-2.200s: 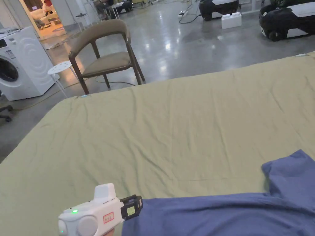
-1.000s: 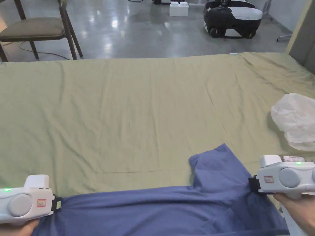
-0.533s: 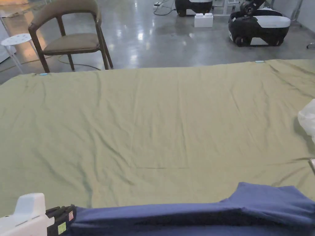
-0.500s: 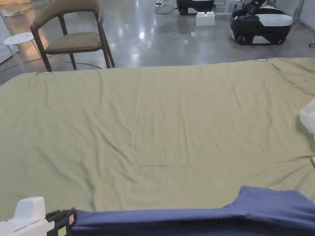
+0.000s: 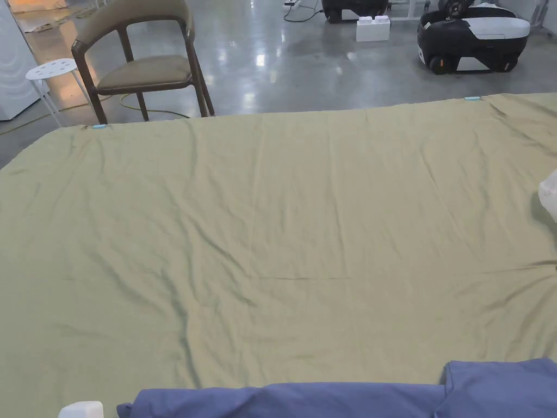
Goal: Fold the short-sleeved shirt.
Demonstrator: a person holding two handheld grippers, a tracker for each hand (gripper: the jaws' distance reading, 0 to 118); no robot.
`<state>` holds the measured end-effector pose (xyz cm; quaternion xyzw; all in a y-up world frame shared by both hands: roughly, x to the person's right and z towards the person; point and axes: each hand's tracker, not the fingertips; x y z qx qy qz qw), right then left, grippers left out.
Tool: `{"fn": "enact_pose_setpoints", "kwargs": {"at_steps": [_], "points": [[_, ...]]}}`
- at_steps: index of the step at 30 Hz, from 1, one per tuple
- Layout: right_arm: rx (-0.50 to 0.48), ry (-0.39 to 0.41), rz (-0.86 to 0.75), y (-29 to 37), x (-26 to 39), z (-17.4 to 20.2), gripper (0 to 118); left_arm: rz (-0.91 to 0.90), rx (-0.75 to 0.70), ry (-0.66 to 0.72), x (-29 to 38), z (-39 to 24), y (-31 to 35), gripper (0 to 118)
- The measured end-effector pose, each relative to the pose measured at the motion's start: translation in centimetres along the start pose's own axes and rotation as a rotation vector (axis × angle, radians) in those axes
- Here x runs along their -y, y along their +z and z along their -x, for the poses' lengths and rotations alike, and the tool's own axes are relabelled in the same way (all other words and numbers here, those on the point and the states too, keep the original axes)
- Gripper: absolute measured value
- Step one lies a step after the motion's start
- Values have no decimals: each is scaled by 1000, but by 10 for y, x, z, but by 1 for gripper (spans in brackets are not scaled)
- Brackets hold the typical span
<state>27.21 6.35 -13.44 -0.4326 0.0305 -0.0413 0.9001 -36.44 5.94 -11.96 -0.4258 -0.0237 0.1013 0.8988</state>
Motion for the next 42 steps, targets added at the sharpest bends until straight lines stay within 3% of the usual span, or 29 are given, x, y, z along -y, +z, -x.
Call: {"fn": "enact_pose_setpoints", "kwargs": {"at_steps": [1, 2, 7, 13, 16, 18, 22, 26, 34, 38, 39, 40, 42], "points": [[6, 14, -8, -1, 1, 3, 51, -6, -21, -17, 1, -1, 0, 82], [14, 26, -6, -2, 0, 4, 64, -19, -37, -19, 2, -2, 1, 86], [-8, 50, -112, 17, -7, 15, 63, -221, -42, 17, -9, -16, 43, 85], [-54, 137, -327, 66, -33, 68, 64, -509, -26, -135, -25, -69, 120, 84], [-107, 160, -404, 93, -47, 94, 63, -580, -26, -193, -33, -93, 149, 77], [-127, 161, -453, 105, -50, 102, 57, -579, -22, -194, -39, -105, 165, 71], [-176, 151, -530, 127, -53, 121, 12, -637, 47, -209, -42, -124, 188, 34], [-177, 155, -557, 132, -49, 135, 0, -669, 76, -245, -38, -134, 194, 0], [-210, 159, -515, 124, -44, 142, 0, -650, 83, -194, -40, -121, 189, 0], [-212, 141, -500, 119, -42, 139, 0, -583, 119, 19, -44, -77, 167, 0], [-216, 131, -497, 117, -40, 137, 0, -560, 140, 90, -41, -57, 154, 3], [-218, 119, -492, 115, -38, 135, 0, -515, 158, 154, -41, -38, 140, 18], [-231, 88, -458, 110, -35, 131, 0, -380, 189, 286, -35, -1, 104, 67]]}}
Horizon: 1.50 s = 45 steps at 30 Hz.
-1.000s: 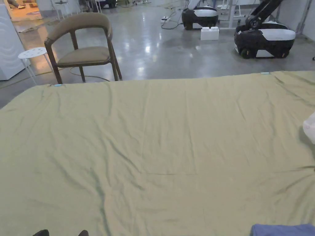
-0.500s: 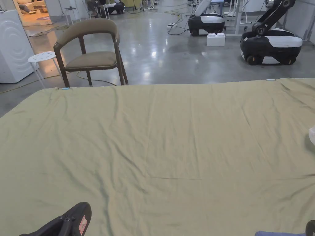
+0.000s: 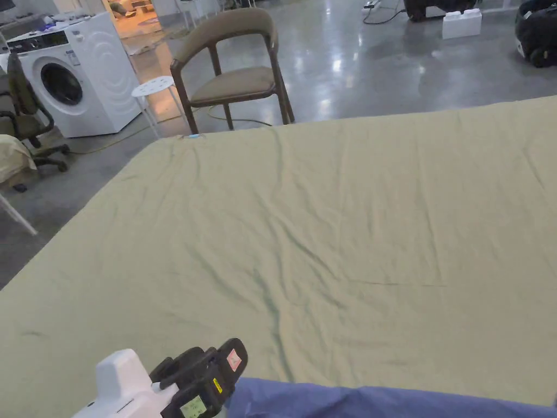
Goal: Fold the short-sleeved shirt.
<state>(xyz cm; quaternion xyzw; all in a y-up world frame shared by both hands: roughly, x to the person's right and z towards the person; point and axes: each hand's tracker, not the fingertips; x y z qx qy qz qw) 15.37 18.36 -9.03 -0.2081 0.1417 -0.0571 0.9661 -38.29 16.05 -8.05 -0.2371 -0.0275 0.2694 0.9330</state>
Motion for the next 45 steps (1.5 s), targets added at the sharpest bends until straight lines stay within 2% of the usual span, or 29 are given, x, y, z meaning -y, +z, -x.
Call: {"fn": "enact_pose_setpoints", "kwargs": {"at_steps": [1, 2, 5, 7, 9, 13, 14, 15, 16, 17, 19, 24, 27, 28, 30, 32, 34, 36, 39, 43, 45], "points": [[-3, -14, 16, -1, 3, -3, 0, 52, -13, 68, 6, 22, -14, 90], [-2, -23, 27, -1, 6, -5, 0, 75, -14, 113, 14, 40, -25, 93], [9, -41, 55, 0, 13, -12, 0, 157, -75, 203, 35, 84, -60, 92], [18, -55, 65, 2, 16, -16, 0, 208, -35, 251, 48, 105, -78, 92], [26, -76, 72, 4, 18, -19, 0, 234, 11, 366, 58, 120, -94, 91], [44, -99, 76, 5, 21, -23, 0, 212, 105, 530, 74, 125, -107, 70], [48, -103, 76, 5, 21, -24, 0, 211, 104, 522, 79, 124, -108, 64], [50, -106, 76, 5, 22, -24, 0, 217, 101, 510, 80, 122, -111, 50], [51, -109, 78, 4, 22, -25, 0, 225, 101, 500, 80, 120, -114, 25], [52, -112, 79, 4, 23, -25, 0, 234, 90, 486, 80, 118, -117, 15], [50, -115, 84, 2, 23, -25, 0, 249, 62, 469, 80, 110, -118, 11], [42, -113, 92, 1, 27, -24, 0, 209, 27, 445, 65, 104, -108, 8], [35, -121, 97, -1, 29, -26, 0, 169, -7, 353, 46, 103, -87, 7], [35, -125, 96, -2, 31, -26, 0, 157, -16, 364, 38, 107, -78, 7], [23, -142, 98, -4, 33, -29, 0, 123, -84, 321, 18, 116, -57, 8], [18, -154, 100, -7, 36, -31, 0, 89, -192, 220, -3, 119, -34, 8], [13, -169, 105, -10, 40, -32, 0, 26, -216, 222, -21, 115, -15, 8], [10, -191, 114, -14, 42, -33, 0, 12, -244, 157, -30, 93, -10, 8], [5, -197, 111, -14, 42, -32, 0, 96, -178, 122, -25, 44, -27, 8], [16, -196, 103, -9, 38, -30, 0, 205, 41, 136, 20, -25, -73, 8], [32, -196, 101, -3, 38, -31, 0, 282, 77, 95, 45, -56, -102, 8]]}}
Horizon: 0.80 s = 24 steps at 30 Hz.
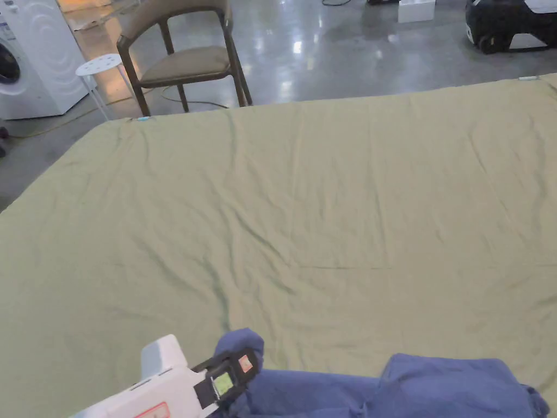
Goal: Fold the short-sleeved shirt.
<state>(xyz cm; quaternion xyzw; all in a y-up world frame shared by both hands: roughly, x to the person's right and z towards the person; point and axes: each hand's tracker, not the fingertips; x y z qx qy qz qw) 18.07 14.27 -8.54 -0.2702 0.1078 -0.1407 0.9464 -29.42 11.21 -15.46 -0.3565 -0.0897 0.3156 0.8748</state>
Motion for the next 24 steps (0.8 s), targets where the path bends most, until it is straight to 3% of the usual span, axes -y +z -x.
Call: {"fn": "enact_pose_setpoints", "kwargs": {"at_steps": [3, 7, 9, 11, 12, 13, 14, 15, 17, 18, 24], "points": [[28, 7, -7, 11, 2, -5, 0, 93, -58, -118, 25, -28, -50, 8], [87, 11, 1, 23, 9, -18, 0, 183, -92, -138, 42, -44, -92, 12], [112, -4, 11, 28, 13, -24, 0, 195, -122, -159, 43, -45, -101, 31], [123, -28, 22, 31, 16, -30, 0, 194, -58, -92, 35, -43, -93, 36], [125, -45, 22, 32, 18, -32, 0, 167, -5, -63, 31, -43, -88, 45], [123, -71, 23, 32, 19, -34, 0, 139, 33, -45, 26, -42, -79, 65], [115, -100, 26, 30, 21, -36, 0, 109, 54, -43, 21, -40, -71, 70], [105, -119, 27, 29, 22, -38, 0, 97, 75, -42, 17, -37, -64, 65], [97, -131, 23, 27, 22, -36, 0, 84, 80, -18, 14, -31, -54, 17], [93, -133, 20, 26, 22, -35, 0, 69, 32, -6, 16, -28, -53, 1], [61, -124, 13, 24, 14, -20, 0, 252, 111, -21, 53, -17, -98, 1]]}}
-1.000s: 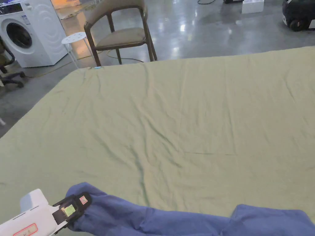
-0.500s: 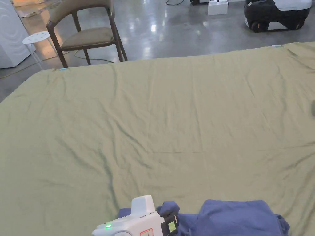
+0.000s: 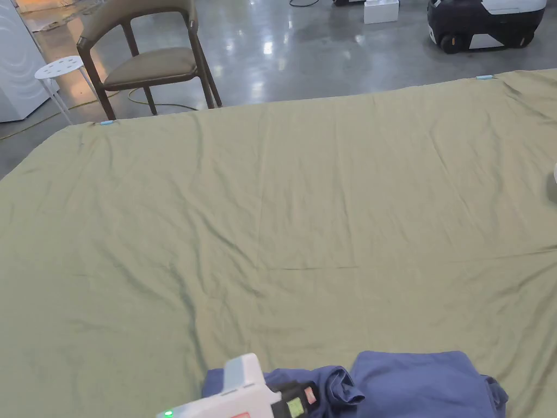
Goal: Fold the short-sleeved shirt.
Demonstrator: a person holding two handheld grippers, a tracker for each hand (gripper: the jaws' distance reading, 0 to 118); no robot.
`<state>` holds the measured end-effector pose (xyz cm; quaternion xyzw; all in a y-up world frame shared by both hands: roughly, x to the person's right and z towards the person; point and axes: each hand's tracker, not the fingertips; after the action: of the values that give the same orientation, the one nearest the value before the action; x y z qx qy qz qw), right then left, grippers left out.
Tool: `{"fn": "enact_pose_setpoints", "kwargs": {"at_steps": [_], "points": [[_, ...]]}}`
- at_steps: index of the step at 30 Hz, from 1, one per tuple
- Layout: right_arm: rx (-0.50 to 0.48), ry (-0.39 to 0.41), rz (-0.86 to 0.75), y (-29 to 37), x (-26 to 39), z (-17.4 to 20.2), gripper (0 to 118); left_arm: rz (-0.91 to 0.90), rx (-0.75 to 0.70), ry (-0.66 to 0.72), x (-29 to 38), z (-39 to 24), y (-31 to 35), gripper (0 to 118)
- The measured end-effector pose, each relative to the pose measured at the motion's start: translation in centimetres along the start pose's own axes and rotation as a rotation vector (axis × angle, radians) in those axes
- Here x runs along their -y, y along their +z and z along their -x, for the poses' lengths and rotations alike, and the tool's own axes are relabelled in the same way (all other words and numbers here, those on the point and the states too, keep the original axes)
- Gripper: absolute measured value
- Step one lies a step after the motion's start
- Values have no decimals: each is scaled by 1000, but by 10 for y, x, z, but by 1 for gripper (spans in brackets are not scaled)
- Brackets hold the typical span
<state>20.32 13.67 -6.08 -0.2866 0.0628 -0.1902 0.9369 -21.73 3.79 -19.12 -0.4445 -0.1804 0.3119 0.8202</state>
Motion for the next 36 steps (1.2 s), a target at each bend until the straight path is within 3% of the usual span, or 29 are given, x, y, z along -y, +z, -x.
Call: {"fn": "enact_pose_setpoints", "kwargs": {"at_steps": [4, 7, 8, 9, 10, 11, 12, 16, 20, 24, 26, 28, 29, 30, 32, 36], "points": [[0, 24, 0, 2, -1, 7, 0, 64, -91, -110, 20, -5, -35, 0], [0, 32, 3, 3, -2, 9, 0, 50, -55, -38, 8, -6, -16, 3], [0, 31, 3, 2, -3, 10, 0, 9, -32, -36, 5, -4, -4, 11], [-2, 28, 7, 1, -3, 10, 0, -39, -35, -51, 1, -2, 12, 29], [-5, 24, 11, 0, -3, 10, 0, -94, -26, -67, -2, 5, 28, 64], [-7, 20, 12, -2, -2, 10, 0, -127, -21, -69, -6, 14, 43, 80], [-9, 15, 16, -4, -2, 10, 0, -153, -25, -58, -9, 26, 57, 84], [-23, 7, 28, -8, -2, 15, 0, -289, -102, 120, -19, 86, 112, 84], [-39, 11, 43, -12, -1, 19, 0, -349, 4, 396, -15, 145, 129, 84], [-44, 24, 49, -12, -4, 25, 0, -318, 116, 578, 2, 168, 104, 79], [-41, 34, 44, -9, -7, 27, 0, -277, 172, 566, 9, 159, 87, 56], [-38, 40, 39, -8, -9, 28, 0, -229, 139, 488, 10, 147, 75, 39], [-35, 40, 37, -8, -10, 28, 0, -234, 109, 467, 11, 139, 71, 22], [-34, 40, 37, -8, -11, 28, 0, -246, 90, 485, 10, 139, 71, 15], [-28, 38, 33, -7, -11, 27, 0, -236, 92, 539, 5, 143, 78, 11], [-39, 18, 40, -9, -9, 26, 0, -341, 62, 467, -4, 137, 121, 10]]}}
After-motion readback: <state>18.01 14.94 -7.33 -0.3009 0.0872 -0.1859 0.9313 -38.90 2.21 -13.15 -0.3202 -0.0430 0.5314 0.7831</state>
